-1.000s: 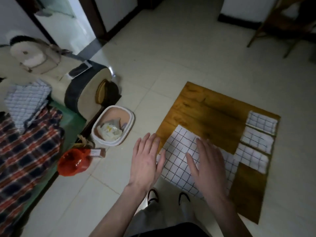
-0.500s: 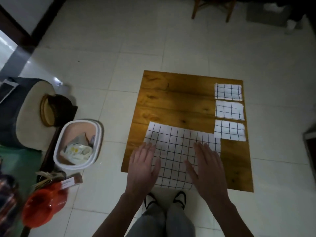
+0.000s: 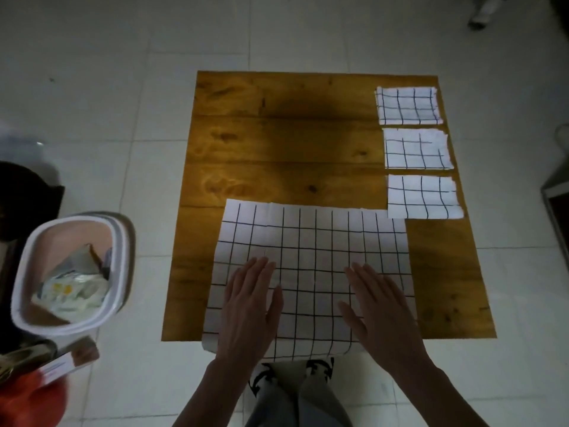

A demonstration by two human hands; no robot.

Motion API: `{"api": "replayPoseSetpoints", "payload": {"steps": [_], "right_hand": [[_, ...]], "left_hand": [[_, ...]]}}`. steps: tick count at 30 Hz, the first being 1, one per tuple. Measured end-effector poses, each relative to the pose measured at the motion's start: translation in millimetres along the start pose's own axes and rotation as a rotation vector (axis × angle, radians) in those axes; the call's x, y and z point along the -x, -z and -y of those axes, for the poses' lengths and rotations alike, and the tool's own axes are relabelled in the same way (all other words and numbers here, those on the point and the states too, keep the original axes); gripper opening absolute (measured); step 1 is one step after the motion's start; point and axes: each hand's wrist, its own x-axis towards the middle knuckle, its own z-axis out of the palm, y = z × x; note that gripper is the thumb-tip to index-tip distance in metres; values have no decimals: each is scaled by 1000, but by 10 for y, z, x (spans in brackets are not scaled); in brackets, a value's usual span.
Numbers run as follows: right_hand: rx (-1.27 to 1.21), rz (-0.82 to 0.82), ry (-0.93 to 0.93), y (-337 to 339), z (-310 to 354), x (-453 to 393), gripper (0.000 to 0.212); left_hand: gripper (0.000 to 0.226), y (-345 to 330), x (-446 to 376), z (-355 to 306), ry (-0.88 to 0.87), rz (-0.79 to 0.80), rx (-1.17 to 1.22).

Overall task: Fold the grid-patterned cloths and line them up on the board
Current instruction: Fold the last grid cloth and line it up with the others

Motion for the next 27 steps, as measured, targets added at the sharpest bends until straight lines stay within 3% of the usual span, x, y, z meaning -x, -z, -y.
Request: {"api": "replayPoseSetpoints", "payload": {"steps": [12, 27], "right_hand": [[-115, -60, -3, -888, -293, 12, 61], [-99, -66, 126, -924, -206, -592, 60]], "left_hand": [[50, -555, 111, 781, -244, 103, -148], [48, -392, -70, 1152, -233, 17, -166]]}}
